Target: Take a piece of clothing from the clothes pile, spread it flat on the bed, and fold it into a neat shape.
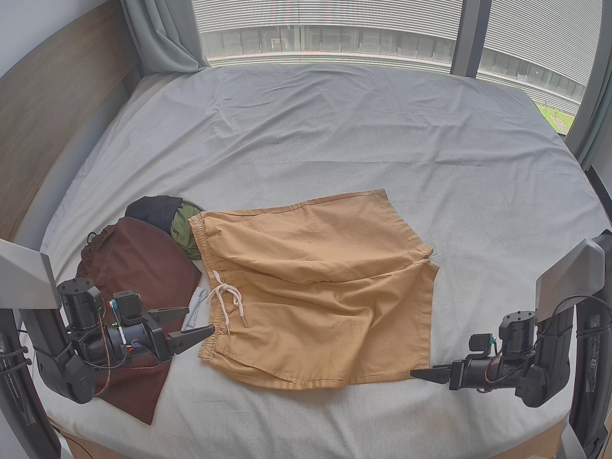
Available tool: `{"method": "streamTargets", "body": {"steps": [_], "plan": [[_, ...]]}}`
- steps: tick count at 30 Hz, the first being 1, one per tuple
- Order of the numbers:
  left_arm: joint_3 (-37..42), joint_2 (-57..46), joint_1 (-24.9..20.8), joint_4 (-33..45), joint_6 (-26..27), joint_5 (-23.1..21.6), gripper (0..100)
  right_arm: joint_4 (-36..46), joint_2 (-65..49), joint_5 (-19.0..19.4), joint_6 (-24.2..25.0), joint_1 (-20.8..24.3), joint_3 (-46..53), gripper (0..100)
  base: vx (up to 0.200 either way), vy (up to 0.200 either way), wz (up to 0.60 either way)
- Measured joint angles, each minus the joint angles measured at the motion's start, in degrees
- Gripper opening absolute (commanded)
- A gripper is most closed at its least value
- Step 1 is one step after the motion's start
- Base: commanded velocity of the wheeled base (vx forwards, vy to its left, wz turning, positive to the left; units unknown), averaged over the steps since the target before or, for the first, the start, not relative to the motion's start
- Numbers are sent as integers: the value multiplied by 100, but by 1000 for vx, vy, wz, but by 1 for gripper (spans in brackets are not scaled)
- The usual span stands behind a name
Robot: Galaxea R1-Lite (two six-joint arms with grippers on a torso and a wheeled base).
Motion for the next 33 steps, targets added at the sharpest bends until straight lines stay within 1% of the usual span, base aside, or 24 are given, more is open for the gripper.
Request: {"method": "streamTargets", "body": {"steps": [9,17,18,33], "plan": [[-4,0,-9,2,-27,0,100,-13,245,123,79,87,-250,100,0,0,0],[-9,0,-9,2,-24,0,100,-7,321,134,110,105,-399,100,0,0,0],[-11,2,-9,2,-27,0,100,-5,325,134,112,105,-416,0,0,0,0],[-1,2,-9,2,-27,-2,100,9,397,104,180,105,-532,0,0,0,0]]}}
